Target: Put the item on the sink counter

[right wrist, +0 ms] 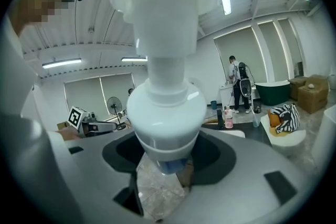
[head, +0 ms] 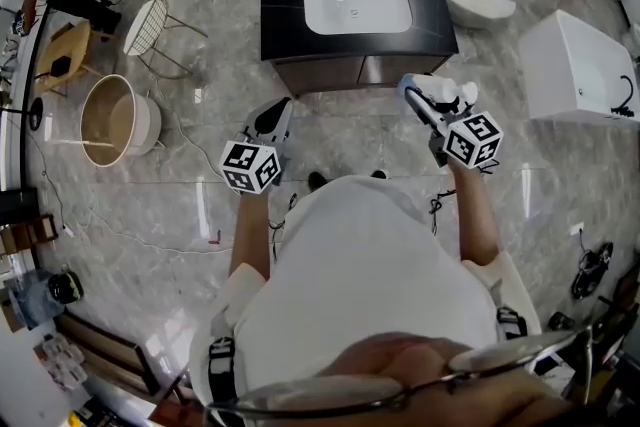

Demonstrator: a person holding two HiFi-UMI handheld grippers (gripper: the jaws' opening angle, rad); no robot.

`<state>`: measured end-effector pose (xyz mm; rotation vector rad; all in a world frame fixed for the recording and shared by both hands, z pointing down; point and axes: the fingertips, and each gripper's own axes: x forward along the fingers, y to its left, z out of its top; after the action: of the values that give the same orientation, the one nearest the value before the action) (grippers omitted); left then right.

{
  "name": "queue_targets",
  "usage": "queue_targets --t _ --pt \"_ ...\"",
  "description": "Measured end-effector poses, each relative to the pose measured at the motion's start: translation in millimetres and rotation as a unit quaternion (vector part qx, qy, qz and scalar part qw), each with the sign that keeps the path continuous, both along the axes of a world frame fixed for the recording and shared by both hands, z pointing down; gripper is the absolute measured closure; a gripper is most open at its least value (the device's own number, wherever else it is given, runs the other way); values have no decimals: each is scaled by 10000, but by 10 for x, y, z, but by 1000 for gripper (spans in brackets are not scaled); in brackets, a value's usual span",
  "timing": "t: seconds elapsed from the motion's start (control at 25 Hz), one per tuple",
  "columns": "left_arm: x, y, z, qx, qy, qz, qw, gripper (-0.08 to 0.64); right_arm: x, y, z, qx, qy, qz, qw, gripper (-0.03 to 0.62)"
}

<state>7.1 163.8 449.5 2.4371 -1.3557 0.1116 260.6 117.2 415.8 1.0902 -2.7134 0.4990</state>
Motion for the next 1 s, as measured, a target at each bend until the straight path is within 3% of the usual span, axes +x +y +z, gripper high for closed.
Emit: queue_targets --t 0.56,1.0 --pt "-622 -30 89 -32 -50 347 9994 555 -552 -12 -54 68 -93 391 9992 334" --pt "-978 -145 185 -144 40 145 9998 555 -949 -226 1 -41 -73 275 9996 335"
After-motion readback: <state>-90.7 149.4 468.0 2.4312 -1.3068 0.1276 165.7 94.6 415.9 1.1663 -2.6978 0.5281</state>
